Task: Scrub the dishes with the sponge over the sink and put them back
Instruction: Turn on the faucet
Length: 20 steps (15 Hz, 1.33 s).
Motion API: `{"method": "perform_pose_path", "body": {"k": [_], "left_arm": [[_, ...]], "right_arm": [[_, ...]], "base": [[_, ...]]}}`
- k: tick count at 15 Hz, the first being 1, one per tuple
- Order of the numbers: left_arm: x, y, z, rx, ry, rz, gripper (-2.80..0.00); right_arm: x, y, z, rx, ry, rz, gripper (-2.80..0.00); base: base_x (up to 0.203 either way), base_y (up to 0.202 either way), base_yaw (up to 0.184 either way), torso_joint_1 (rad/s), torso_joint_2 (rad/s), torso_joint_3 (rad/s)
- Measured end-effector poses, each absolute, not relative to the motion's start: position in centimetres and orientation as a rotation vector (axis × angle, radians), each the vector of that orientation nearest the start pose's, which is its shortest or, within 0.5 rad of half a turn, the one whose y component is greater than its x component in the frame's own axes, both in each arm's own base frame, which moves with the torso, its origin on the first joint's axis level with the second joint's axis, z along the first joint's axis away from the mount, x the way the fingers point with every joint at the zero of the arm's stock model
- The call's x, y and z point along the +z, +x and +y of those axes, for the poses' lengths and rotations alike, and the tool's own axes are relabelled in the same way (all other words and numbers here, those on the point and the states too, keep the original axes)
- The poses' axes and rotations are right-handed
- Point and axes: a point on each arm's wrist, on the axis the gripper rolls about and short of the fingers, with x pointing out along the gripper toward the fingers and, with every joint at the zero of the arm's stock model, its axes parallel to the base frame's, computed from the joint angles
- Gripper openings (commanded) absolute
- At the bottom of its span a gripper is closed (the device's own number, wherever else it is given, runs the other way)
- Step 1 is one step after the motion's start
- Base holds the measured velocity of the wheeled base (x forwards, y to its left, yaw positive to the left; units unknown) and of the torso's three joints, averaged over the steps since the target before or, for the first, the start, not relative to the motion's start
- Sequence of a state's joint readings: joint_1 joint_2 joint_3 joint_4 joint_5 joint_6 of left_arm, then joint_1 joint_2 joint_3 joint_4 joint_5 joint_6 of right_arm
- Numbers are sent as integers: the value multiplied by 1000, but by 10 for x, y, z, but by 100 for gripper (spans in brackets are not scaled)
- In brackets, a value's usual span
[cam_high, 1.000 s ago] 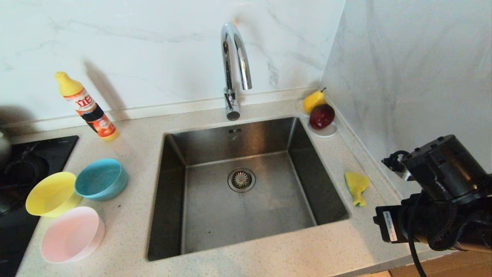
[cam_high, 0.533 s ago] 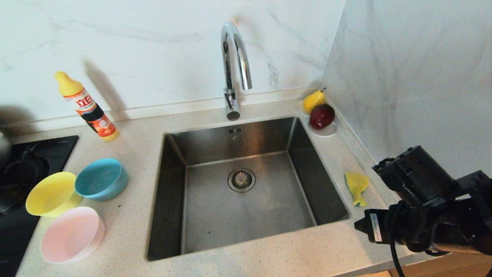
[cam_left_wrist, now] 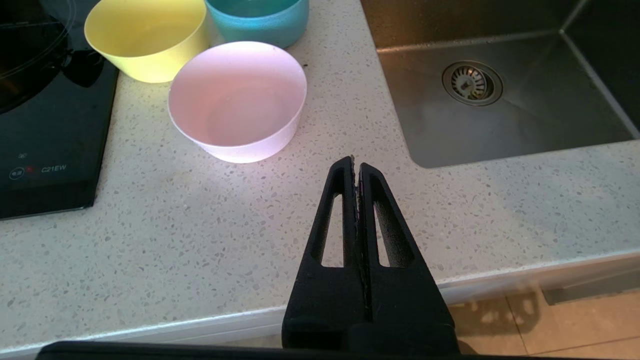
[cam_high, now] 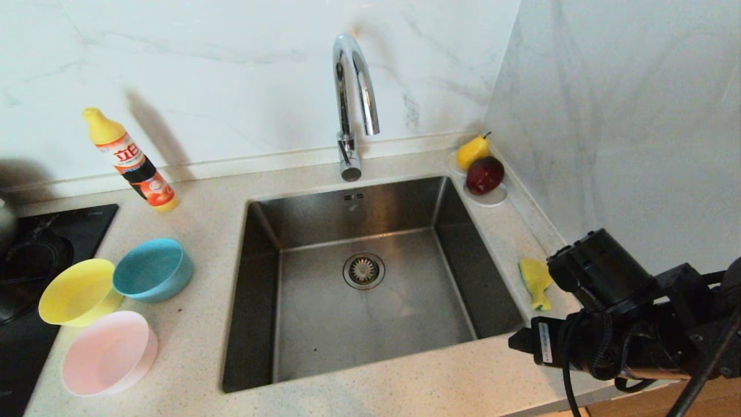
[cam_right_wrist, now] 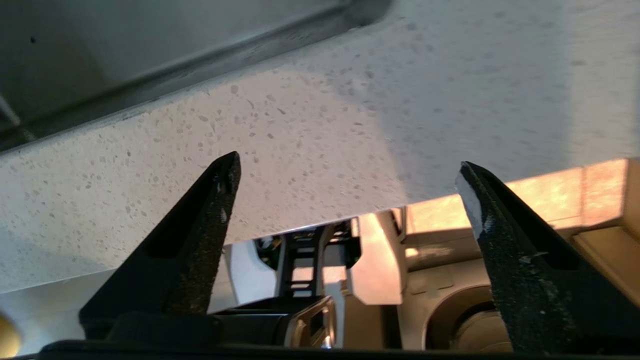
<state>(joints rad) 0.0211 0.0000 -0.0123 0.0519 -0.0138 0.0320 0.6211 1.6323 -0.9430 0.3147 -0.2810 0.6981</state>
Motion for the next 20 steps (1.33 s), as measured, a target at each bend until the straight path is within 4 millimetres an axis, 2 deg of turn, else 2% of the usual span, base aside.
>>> {"method": "perform_pose_path", "body": {"k": [5,10,17,20], "left_arm": [[74,-24,-1,7,31,40,-280],[74,-24,-1,7,31,40,-280],[74,-24,-1,7,32,39,-280],[74,-24,-1,7,31,40,-280]], "right_arm": [[146,227,142,-33,227,978,0],[140,240,135,-57,235,979,0],[139,264,127,-14,211,922,0],[142,277,118,-18,194,883,0]], "base": [[0,0,0,0,0,0],[0,0,0,0,0,0],[0,0,0,0,0,0],[0,0,0,0,0,0]]}}
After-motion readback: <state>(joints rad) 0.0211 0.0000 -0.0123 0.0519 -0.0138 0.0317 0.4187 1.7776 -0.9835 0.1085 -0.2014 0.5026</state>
